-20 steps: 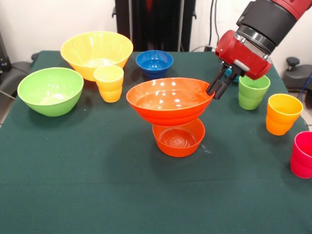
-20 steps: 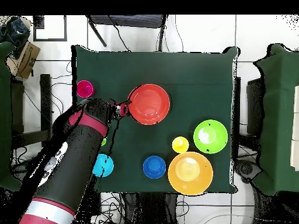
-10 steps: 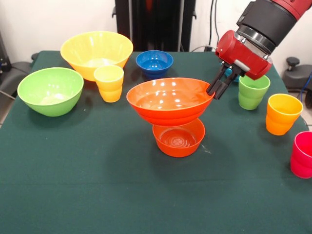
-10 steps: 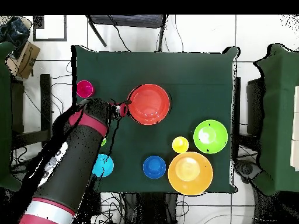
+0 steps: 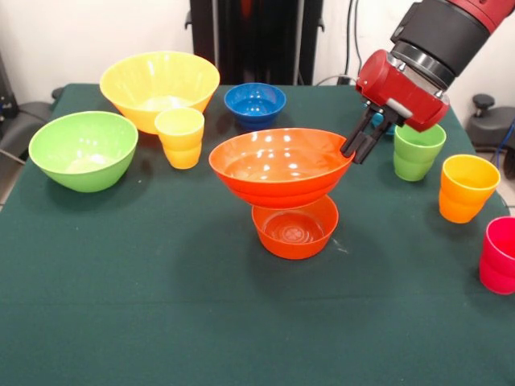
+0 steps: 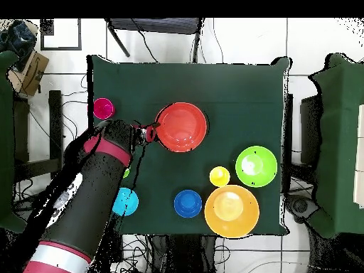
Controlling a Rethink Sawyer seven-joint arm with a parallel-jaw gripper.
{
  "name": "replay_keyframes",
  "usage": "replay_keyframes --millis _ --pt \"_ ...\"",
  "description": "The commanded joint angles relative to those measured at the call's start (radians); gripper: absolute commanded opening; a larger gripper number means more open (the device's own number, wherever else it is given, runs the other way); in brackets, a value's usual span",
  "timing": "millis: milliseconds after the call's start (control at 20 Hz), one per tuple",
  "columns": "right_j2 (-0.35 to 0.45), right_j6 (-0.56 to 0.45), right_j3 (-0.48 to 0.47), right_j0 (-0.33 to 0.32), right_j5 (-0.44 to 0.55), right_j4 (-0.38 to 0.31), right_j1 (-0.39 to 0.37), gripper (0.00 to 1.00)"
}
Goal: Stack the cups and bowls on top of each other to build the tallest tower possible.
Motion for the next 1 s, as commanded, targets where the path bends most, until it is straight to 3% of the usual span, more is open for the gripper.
replay_keyframes --millis 50,1000 --pt "0.074 0.096 -0.045 0.000 0.087 0.041 -0.001 0.00" --pt "0.082 0.123 -0.031 0.002 0.064 0.060 0.005 0.00"
